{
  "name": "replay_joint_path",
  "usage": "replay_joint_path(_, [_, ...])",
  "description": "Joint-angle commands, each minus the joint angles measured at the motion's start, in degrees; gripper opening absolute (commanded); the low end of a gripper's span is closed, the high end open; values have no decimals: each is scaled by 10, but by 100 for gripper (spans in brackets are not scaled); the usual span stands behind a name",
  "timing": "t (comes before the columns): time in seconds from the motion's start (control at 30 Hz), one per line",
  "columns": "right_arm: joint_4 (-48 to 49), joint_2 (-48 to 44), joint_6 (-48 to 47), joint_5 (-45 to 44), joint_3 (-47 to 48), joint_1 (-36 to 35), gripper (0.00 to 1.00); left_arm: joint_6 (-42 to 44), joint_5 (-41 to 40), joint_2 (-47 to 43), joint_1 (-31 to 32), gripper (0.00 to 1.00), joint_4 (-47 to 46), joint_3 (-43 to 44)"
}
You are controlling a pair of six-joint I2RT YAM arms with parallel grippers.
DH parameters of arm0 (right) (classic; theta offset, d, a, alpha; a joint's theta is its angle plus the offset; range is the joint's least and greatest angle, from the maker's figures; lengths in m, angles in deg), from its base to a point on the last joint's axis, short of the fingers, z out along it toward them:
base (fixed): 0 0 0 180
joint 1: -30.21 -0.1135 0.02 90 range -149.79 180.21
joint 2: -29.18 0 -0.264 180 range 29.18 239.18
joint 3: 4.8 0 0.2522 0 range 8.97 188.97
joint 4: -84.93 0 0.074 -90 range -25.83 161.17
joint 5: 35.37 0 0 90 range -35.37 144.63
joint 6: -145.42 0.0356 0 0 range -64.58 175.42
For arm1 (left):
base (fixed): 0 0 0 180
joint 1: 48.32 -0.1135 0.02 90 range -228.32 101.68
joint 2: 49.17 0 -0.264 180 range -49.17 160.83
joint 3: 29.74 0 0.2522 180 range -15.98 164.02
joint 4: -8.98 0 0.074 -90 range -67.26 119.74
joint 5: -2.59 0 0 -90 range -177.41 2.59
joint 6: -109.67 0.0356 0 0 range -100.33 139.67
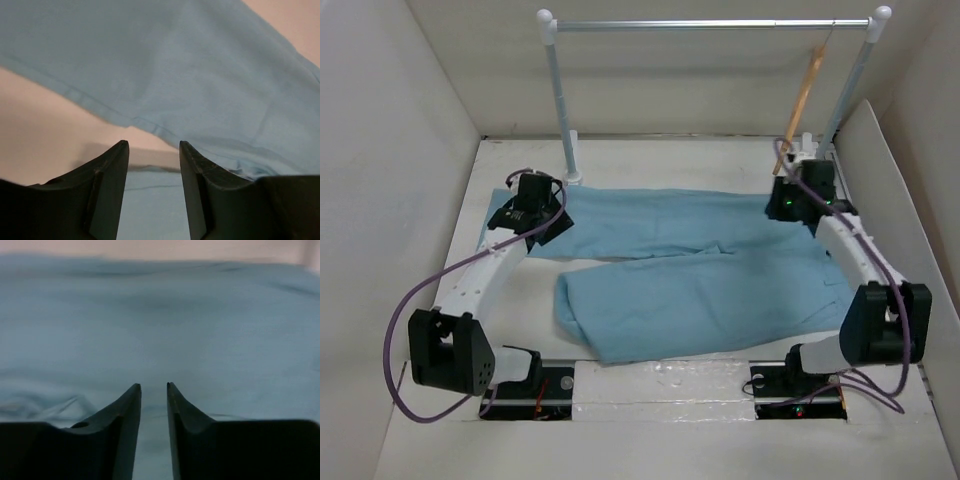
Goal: Place the trousers on the hanger
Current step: Flatten out the trousers at the center of the board.
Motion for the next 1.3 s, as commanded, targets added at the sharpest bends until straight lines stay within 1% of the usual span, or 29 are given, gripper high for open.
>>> replay_joint_path(0.0, [6, -85, -12, 39, -55, -137, 28, -72, -2, -45, -21, 39, 117, -38])
replay_joint_path(0.03, [2, -97, -17, 47, -79, -172, 16, -90, 4, -51, -21, 34, 144, -74])
replay_joint_path(0.07, [1, -107, -19, 55, -90, -244, 5, -107, 9, -71, -21, 31, 153, -91])
replay_joint_path(0.1, [8, -121, -22, 67, -99, -282, 4, -141, 22, -84, -21, 28, 162, -108])
replay_joint_path(0.13, [9, -125, -30, 87, -104, -320, 6, -152, 22, -99, -21, 20, 165, -128])
replay_joint_path(0.17, [8, -127, -30, 84, -100, -362, 8, -161, 16, -142, -21, 19, 160, -132])
replay_joint_path(0.2, [1, -122, -48, 75, -93, -449, 10, -166, 8, -166, -21, 17, 151, -132])
replay_joint_path(0.27, [-6, -102, -61, 54, -60, -528, 17, -165, 6, -230, -21, 17, 108, -103])
replay_joint_path(0.3, [-3, -88, -63, 48, -49, -596, 20, -161, -21, -243, -21, 18, 98, -78])
replay_joint_path(0.33, [1, -52, -69, 38, -36, -626, 24, -150, -37, -248, -21, 19, 97, -17])
replay_joint_path(0.37, [4, -29, -72, 36, -19, -650, 32, -143, -61, -248, -27, 19, 102, 20])
replay_joint_path(0.4, [-4, 20, -86, 34, 26, -692, 41, -122, -102, -234, -27, 20, 119, 105])
replay_joint_path(0.43, [-4, 45, -95, 28, 51, -711, 45, -121, -115, -233, -27, 21, 127, 147])
replay_joint_path(0.47, [-2, 69, -102, 19, 75, -730, 49, -97, -124, -223, -27, 22, 128, 182])
replay_joint_path(0.5, [-4, 93, -110, 12, 124, -746, 51, -85, -131, -219, -27, 23, 128, 212])
replay_joint_path(0.53, [-5, 140, -119, 4, 148, -767, 57, -77, -129, -218, -27, 25, 123, 256])
replay_joint_path(0.57, [-4, 164, -121, 4, 167, -776, 59, -67, -124, -219, -27, 25, 120, 270])
replay_joint_path(0.6, [-12, 209, -121, 4, 211, -788, 62, -67, -95, -225, -27, 26, 111, 284])
replay_joint_path(0.63, [-13, 209, -123, 4, 237, -788, 63, -67, -95, -225, -27, 26, 106, 284])
replay_joint_path(0.67, [-16, 251, -127, 3, 259, -799, 64, -67, -81, -234, -27, 27, 100, 282])
replay_joint_path(0.73, [-35, 288, -135, -18, 324, -811, 64, -65, -61, -248, -27, 28, 91, 271])
replay_joint_path(0.77, [-43, 322, -137, -24, 342, -816, 65, -65, -58, -253, -27, 28, 92, 265])
replay_joint_path(0.93, [-74, 405, -142, -43, 422, -816, 66, -61, -44, -265, -27, 28, 99, 259])
replay_joint_path(0.97, [-80, 417, -143, -49, 450, -816, 67, -61, -43, -268, -27, 28, 99, 261])
replay_joint_path(1.07, [-117, 468, -143, -57, 493, -810, 66, -60, -38, -266, -21, 29, 96, 265])
replay_joint_path(1.13, [-130, 492, -143, -61, 519, -810, 62, -61, -37, -265, -15, 29, 92, 260])
replay_joint_path(1.2, [-132, 503, -141, -61, 537, -810, 39, -58, -35, -265, -15, 29, 90, 257])
replay_joint_path(1.23, [-136, 504, -136, -65, 545, -805, 10, -56, -35, -264, -15, 29, 89, 256])
replay_joint_path(1.27, [-144, 500, -138, -65, 555, -805, 1, -49, -36, -262, -15, 29, 90, 257])
